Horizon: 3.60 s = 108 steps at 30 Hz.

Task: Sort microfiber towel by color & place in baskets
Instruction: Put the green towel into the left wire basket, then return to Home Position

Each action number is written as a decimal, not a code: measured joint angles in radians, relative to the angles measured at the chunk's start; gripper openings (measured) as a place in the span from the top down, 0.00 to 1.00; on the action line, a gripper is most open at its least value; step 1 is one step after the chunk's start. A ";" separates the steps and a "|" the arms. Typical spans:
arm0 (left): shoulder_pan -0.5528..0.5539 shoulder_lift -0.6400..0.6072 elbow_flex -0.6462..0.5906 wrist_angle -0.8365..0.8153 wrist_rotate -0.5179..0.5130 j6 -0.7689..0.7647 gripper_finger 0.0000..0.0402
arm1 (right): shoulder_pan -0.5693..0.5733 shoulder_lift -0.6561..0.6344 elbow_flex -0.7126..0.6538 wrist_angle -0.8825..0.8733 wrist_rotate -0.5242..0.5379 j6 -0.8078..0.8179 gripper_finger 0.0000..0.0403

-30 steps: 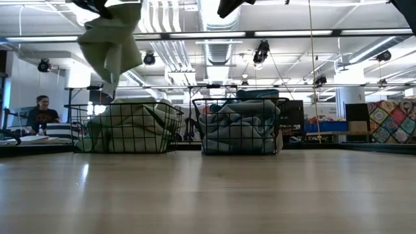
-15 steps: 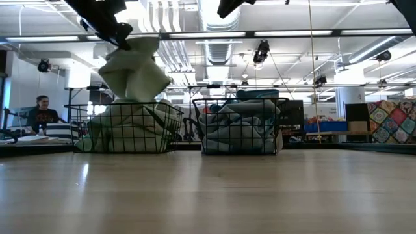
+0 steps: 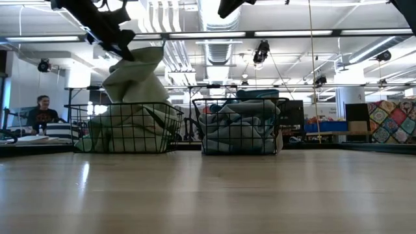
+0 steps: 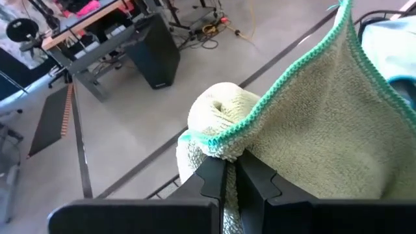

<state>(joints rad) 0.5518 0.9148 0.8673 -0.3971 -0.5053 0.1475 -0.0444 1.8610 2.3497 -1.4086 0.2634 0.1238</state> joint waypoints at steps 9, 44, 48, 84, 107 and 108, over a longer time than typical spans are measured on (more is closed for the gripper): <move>0.000 -0.017 0.000 -0.076 0.000 -0.011 0.99 | 0.000 0.000 0.000 0.000 0.000 -0.003 0.80; 0.005 -0.020 0.000 -0.076 -0.069 -0.010 0.72 | 0.000 0.000 0.000 0.000 0.000 0.014 0.80; 0.006 -0.020 0.000 -0.076 -0.080 -0.010 0.66 | 0.000 0.000 0.000 -0.004 -0.001 0.025 0.80; -0.123 -0.076 0.361 -0.352 0.262 -0.207 0.60 | 0.003 -0.119 0.000 -0.013 0.001 -0.006 0.80; -0.205 -0.126 0.459 -0.369 0.278 -0.299 0.60 | 0.007 -0.285 0.000 -0.051 -0.008 -0.012 0.80; -0.205 -0.126 0.467 -0.385 0.281 -0.300 0.60 | 0.008 -0.285 0.000 -0.061 -0.008 -0.012 0.80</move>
<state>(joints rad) 0.3466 0.7883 1.3343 -0.7821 -0.2246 -0.1523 -0.0368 1.5759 2.3497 -1.4694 0.2550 0.1116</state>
